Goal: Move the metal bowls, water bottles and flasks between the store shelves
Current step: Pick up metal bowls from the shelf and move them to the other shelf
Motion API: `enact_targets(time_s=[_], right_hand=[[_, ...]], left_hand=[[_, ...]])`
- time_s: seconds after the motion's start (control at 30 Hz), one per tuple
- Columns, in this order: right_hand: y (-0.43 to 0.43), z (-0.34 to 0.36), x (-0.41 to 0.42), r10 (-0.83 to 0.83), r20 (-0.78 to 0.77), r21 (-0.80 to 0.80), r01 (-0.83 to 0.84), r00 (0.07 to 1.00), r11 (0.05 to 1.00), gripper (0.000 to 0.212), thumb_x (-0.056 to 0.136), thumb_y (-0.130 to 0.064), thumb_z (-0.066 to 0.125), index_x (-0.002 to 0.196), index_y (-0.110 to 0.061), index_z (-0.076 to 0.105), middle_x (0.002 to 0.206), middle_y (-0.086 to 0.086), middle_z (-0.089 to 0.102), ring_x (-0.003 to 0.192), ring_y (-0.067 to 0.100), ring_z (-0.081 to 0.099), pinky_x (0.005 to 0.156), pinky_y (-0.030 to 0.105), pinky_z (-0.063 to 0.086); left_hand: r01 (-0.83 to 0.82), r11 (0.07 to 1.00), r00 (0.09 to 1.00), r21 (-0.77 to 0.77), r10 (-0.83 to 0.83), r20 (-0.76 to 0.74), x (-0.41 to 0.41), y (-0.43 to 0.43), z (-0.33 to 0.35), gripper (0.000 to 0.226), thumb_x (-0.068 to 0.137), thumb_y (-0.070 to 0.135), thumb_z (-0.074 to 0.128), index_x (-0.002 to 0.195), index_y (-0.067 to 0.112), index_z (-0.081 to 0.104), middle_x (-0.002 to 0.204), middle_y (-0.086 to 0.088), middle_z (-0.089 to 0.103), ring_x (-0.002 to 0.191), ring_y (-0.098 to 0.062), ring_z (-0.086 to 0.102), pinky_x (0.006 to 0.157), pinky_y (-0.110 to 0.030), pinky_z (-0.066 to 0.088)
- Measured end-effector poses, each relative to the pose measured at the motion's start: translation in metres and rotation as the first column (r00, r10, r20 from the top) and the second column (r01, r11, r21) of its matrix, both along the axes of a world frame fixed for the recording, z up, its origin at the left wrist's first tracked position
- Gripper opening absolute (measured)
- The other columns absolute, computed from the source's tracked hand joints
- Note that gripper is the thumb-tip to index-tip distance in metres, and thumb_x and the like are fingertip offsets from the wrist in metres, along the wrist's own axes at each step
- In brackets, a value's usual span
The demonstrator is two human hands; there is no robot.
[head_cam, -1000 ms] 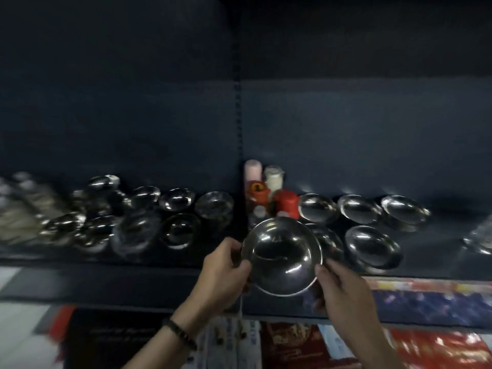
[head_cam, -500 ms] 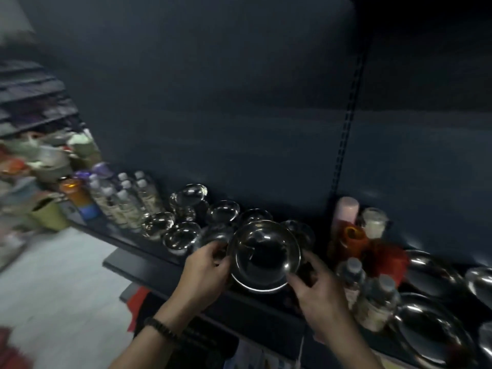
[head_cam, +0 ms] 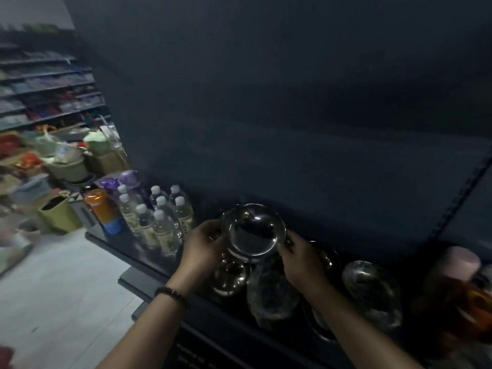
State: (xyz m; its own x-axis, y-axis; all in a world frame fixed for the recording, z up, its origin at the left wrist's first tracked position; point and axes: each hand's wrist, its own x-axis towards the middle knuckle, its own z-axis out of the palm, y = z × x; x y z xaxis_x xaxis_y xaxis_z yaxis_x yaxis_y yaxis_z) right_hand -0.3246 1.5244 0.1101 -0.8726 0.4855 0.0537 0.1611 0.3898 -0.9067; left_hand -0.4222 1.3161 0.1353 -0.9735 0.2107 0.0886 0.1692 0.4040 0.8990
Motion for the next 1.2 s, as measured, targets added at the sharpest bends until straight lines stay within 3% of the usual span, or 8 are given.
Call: enact_targets(time_s=[0.13, 0.27, 0.47, 0.63, 0.77, 0.93, 1.07, 1.2], right_hand=[[-0.017, -0.011, -0.077, -0.028, 0.098, -0.118, 0.04, 0.995, 0.992, 0.024, 0.105, -0.044, 0.061, 0.122, -0.031, 0.072, 0.093, 0.001, 0.078, 0.085, 0.027, 0.077, 0.077, 0.042, 0.066], [-0.023, -0.03, -0.134, -0.086, 0.225, -0.185, 0.129, 0.97, 0.974, 0.017, 0.098, -0.033, 0.066, 0.112, -0.04, 0.073, 0.089, 0.005, 0.079, 0.074, 0.03, 0.08, 0.067, 0.048, 0.067], [-0.005, -0.087, -0.189, -0.115, 0.278, -0.066, 0.139, 0.954, 0.988, 0.028, 0.085, -0.044, 0.055, 0.112, -0.047, 0.064, 0.103, 0.002, 0.078, 0.096, 0.033, 0.077, 0.085, 0.057, 0.064], [-0.021, -0.064, -0.185, -0.117, 0.295, -0.093, 0.151, 0.948, 0.984, 0.021, 0.094, -0.052, 0.06, 0.11, -0.043, 0.071, 0.102, -0.001, 0.077, 0.093, 0.027, 0.077, 0.081, 0.05, 0.066], [-0.027, -0.059, -0.188, -0.114, 0.351, -0.108, 0.161, 0.93, 0.981, 0.02, 0.104, -0.039, 0.055, 0.1, -0.029, 0.072, 0.092, 0.01, 0.075, 0.078, 0.026, 0.075, 0.053, 0.028, 0.056], [-0.03, -0.061, -0.187, -0.101, 0.375, -0.056, 0.131, 0.922, 0.99, 0.011, 0.105, -0.032, 0.056, 0.103, -0.032, 0.067, 0.099, 0.01, 0.075, 0.071, 0.021, 0.072, 0.044, 0.023, 0.051], [-0.032, -0.043, -0.172, -0.046, 0.399, 0.133, -0.009, 0.916, 0.991, 0.036, 0.104, -0.045, 0.053, 0.128, -0.022, 0.066, 0.123, 0.013, 0.073, 0.108, 0.034, 0.072, 0.088, 0.038, 0.058], [-0.037, -0.024, -0.132, -0.031, 0.361, 0.279, -0.076, 0.932, 0.957, 0.033, 0.1, -0.041, 0.061, 0.125, -0.02, 0.067, 0.12, 0.006, 0.073, 0.114, 0.029, 0.068, 0.085, 0.03, 0.046]], left_hand=[[0.03, 0.998, 0.996, -0.053, -0.035, -0.081, -0.065, -0.006, -0.006, 0.014, 0.088, 0.025, 0.076, 0.098, 0.031, 0.084, 0.085, 0.016, 0.081, 0.079, -0.001, 0.075, 0.068, -0.031, 0.059], [0.062, 0.996, 0.998, -0.069, -0.06, 0.027, -0.12, -0.009, -0.019, 0.012, 0.087, 0.034, 0.078, 0.095, 0.025, 0.081, 0.082, 0.007, 0.081, 0.079, -0.013, 0.077, 0.071, -0.038, 0.062], [0.082, 0.991, 0.995, -0.102, -0.075, 0.071, -0.168, -0.01, -0.057, 0.033, 0.075, 0.056, 0.068, 0.093, 0.029, 0.078, 0.08, 0.009, 0.08, 0.08, -0.017, 0.078, 0.08, -0.053, 0.065], [0.082, 0.986, 0.994, -0.147, -0.071, 0.077, -0.178, -0.004, -0.074, 0.02, 0.086, 0.038, 0.077, 0.095, 0.021, 0.081, 0.083, 0.006, 0.08, 0.082, -0.015, 0.076, 0.075, -0.037, 0.061], [0.082, 0.977, 0.995, -0.199, -0.067, 0.08, -0.181, 0.002, -0.084, 0.011, 0.094, 0.027, 0.076, 0.088, 0.018, 0.077, 0.079, 0.006, 0.076, 0.079, -0.017, 0.072, 0.062, -0.026, 0.046], [0.119, 0.968, 0.992, -0.221, -0.11, 0.055, -0.178, -0.005, -0.09, 0.015, 0.094, 0.034, 0.073, 0.099, 0.021, 0.078, 0.087, 0.006, 0.078, 0.087, -0.019, 0.075, 0.077, -0.035, 0.059], [0.091, 0.955, 0.991, -0.282, -0.116, -0.071, -0.169, -0.008, -0.082, 0.024, 0.091, 0.041, 0.074, 0.102, 0.02, 0.073, 0.091, 0.003, 0.077, 0.086, -0.022, 0.073, 0.075, -0.038, 0.058], [0.178, 0.92, 0.933, -0.348, -0.27, -0.236, -0.129, -0.009, -0.065, 0.025, 0.092, 0.019, 0.076, 0.117, 0.018, 0.073, 0.105, -0.004, 0.077, 0.094, -0.027, 0.074, 0.076, -0.036, 0.057]])
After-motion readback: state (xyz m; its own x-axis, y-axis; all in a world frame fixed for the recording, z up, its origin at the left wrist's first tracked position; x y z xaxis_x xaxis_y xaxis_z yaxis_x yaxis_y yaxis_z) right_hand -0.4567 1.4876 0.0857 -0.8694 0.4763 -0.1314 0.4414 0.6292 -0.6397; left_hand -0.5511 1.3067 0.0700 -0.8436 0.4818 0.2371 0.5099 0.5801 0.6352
